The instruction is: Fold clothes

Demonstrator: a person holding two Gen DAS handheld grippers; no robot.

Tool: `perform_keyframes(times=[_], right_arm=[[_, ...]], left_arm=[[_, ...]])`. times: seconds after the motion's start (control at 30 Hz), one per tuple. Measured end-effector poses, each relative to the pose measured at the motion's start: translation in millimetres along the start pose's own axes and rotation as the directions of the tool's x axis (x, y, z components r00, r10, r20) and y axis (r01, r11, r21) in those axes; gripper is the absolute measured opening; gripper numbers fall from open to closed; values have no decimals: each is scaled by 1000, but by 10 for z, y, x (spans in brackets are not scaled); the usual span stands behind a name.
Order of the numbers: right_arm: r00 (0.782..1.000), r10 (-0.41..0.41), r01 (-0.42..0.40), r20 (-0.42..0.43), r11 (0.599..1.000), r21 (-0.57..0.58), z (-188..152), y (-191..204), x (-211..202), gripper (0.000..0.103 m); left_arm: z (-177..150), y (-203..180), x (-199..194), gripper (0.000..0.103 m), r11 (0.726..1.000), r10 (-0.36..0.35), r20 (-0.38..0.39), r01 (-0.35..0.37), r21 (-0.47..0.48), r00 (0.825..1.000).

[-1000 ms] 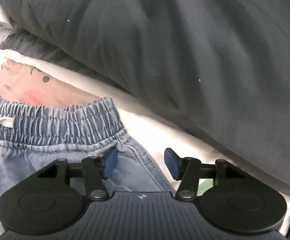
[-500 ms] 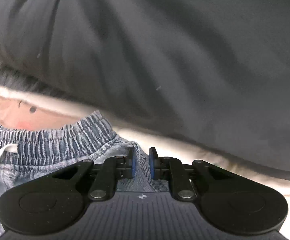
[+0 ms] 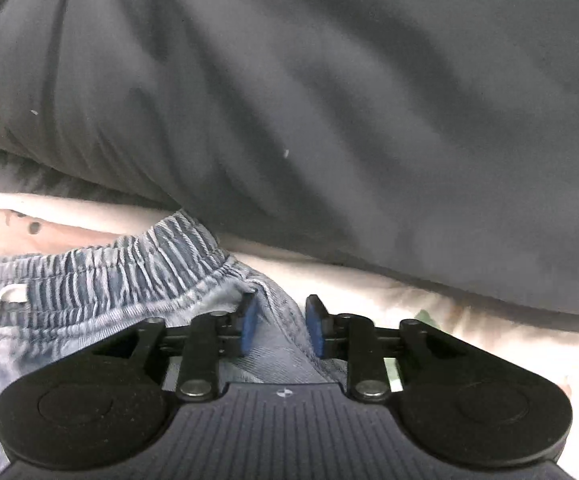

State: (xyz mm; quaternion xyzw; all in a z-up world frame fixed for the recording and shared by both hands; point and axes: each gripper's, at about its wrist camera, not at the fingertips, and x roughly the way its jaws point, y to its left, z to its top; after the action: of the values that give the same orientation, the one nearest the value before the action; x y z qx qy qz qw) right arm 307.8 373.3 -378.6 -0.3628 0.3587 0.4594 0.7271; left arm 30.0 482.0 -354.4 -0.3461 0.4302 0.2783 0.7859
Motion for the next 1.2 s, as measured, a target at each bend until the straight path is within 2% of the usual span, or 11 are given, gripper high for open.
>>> perform_keyframes(times=[0.13,0.2,0.3,0.4,0.47,0.63,0.7,0.77,0.87,0.97,1.2], right_arm=[[998,30,-29,62,1000,-8,-4,32,-301,37],[993,72,-71,97,997,-15,-21,104,-441,37],[978,162,-159,134,987,-32,-51,267,-595,37],[966,223,-216,133,974,-66,-61,485,-616,37],[960,246,-237,133,968,-79,-130,469,-649,37],[953,273,-269,129,962,-48,-233,631,-541,37],[955,272,-268,116,962,-50,-206,701,-438,37],[958,268,-265,104,963,-42,-218,708,-368,37],[956,275,-277,103,961,-1,-268,689,-239,39],[951,283,-289,122,957,29,-336,700,-112,39],[957,265,-276,116,957,94,-329,678,-180,41]], left_arm=[[-31,-100,-302,38,1000,25,75,-26,16,997],[9,-148,-411,37,1000,-3,92,2,11,996],[86,-247,-426,33,997,-77,86,76,19,993],[114,-427,-308,30,995,-62,91,54,82,994],[128,-495,-215,29,993,-84,85,76,89,993],[104,-606,76,29,991,-66,66,58,122,996],[60,-564,189,24,992,-34,53,28,122,998],[20,-514,258,13,993,-7,47,2,118,999],[-27,-470,313,13,992,0,49,-6,126,999],[-54,-507,365,13,983,18,52,-27,182,998],[29,-606,279,14,975,51,10,-52,214,999]])
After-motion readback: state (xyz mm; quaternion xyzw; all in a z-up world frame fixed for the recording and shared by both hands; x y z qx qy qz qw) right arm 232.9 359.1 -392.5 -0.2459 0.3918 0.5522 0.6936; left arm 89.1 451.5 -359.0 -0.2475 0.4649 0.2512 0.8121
